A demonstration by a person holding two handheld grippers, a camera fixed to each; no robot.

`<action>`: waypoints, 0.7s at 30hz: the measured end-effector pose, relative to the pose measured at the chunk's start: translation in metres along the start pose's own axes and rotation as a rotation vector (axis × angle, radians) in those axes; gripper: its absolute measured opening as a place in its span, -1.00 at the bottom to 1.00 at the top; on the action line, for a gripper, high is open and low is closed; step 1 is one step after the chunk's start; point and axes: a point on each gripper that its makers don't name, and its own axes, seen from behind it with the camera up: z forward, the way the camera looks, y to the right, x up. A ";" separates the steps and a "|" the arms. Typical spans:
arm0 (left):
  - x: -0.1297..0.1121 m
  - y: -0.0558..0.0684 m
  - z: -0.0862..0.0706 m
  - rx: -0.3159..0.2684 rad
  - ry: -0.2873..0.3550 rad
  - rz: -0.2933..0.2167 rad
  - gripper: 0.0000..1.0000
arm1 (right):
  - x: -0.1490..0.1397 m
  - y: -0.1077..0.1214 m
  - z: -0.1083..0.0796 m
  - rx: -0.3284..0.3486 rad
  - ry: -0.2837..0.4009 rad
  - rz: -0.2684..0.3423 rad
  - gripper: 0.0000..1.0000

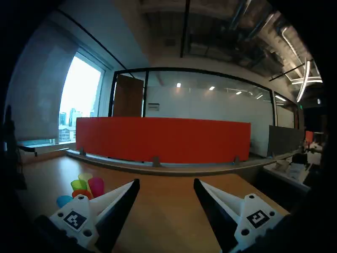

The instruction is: Pour water

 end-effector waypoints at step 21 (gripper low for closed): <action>0.041 0.000 0.010 -0.038 -0.021 0.014 0.73 | 0.031 -0.011 0.014 0.066 -0.039 0.015 0.99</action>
